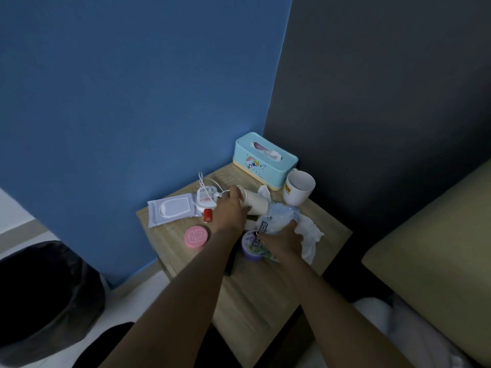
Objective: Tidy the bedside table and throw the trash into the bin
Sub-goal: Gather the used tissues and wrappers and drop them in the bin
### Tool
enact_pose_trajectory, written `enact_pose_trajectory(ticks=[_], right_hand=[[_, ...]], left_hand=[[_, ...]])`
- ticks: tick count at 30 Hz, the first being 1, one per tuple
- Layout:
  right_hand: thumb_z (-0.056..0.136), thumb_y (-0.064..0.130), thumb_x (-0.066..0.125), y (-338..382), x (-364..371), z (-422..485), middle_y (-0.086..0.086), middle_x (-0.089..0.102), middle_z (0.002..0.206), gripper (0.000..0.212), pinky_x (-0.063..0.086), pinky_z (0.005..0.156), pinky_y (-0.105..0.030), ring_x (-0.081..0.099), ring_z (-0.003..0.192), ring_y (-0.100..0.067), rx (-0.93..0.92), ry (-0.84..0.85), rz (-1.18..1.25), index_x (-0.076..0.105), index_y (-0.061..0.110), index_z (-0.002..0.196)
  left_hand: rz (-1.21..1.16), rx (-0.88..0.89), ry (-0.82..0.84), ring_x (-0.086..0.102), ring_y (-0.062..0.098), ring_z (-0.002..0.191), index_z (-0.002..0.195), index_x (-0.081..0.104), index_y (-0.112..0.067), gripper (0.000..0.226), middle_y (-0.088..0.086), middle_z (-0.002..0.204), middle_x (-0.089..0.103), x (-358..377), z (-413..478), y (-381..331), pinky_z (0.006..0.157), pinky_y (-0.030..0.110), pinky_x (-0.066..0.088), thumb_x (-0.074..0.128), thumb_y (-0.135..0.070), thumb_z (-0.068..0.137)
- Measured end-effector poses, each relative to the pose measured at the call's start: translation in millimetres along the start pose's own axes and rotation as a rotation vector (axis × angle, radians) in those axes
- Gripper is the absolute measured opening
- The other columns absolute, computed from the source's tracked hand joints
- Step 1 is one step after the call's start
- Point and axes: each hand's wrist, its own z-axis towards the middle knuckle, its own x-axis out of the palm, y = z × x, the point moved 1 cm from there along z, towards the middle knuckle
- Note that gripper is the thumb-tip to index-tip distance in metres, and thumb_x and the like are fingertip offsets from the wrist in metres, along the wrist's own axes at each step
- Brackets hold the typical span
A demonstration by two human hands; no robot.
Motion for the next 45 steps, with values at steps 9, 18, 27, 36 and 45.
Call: enact_pose_trajectory(ticks=[9, 18, 27, 36, 45], right_hand=[[0.067, 0.048, 0.080, 1.9, 0.9, -1.8, -0.019, 0.042, 0.142, 0.114, 0.050, 0.090, -0.036, 0.054, 0.118, -0.033, -0.025, 0.015, -0.006, 0.008, 0.019, 0.151], [0.074, 0.042, 0.078, -0.1, -1.2, -4.3, -0.022, 0.028, 0.150, 0.114, 0.046, 0.095, -0.040, 0.046, 0.127, -0.035, -0.031, 0.013, 0.008, -0.002, 0.018, 0.151], [0.072, 0.040, 0.075, 21.4, -21.9, -19.2, -0.022, 0.039, 0.140, 0.102, 0.049, 0.088, -0.037, 0.054, 0.115, -0.036, -0.090, -0.076, 0.021, 0.010, 0.021, 0.148], [0.072, 0.053, 0.068, 65.6, -63.3, -67.9, -0.017, 0.049, 0.135, 0.093, 0.043, 0.088, -0.034, 0.049, 0.120, -0.034, -0.241, -0.094, 0.082, 0.019, 0.017, 0.143], [0.070, 0.054, 0.071, 106.1, -70.7, -128.0, -0.023, 0.040, 0.136, 0.100, 0.043, 0.092, -0.038, 0.045, 0.121, -0.037, -0.378, -0.096, 0.122, 0.017, 0.019, 0.146]], left_hand=[[0.049, -0.014, -0.052, 0.051, 0.034, 0.115, 0.122, 0.048, -0.008, 0.042, 0.016, 0.125, 0.052, 5.3, 0.7, -2.2, 0.090, 0.046, 0.048, 0.060, -0.030, 0.088], [0.117, -0.009, -0.044, 0.052, 0.034, 0.112, 0.116, 0.057, -0.008, 0.033, 0.016, 0.123, 0.049, 13.7, 1.2, -3.3, 0.088, 0.048, 0.050, 0.057, -0.029, 0.091], [0.089, 0.122, -0.137, 0.049, 0.035, 0.108, 0.106, 0.057, -0.004, 0.022, 0.020, 0.111, 0.059, -10.9, 0.2, -32.3, 0.085, 0.044, 0.045, 0.049, -0.020, 0.093], [0.075, 0.143, -0.202, 0.060, 0.045, 0.094, 0.110, 0.045, -0.005, 0.020, 0.026, 0.102, 0.065, -74.6, -15.9, -72.9, 0.066, 0.038, 0.036, 0.040, -0.021, 0.098], [-0.005, 0.146, -0.278, 0.057, 0.043, 0.086, 0.104, 0.043, -0.002, 0.013, 0.026, 0.097, 0.061, -147.3, -44.4, -67.4, 0.062, 0.036, 0.034, 0.041, -0.013, 0.097]])
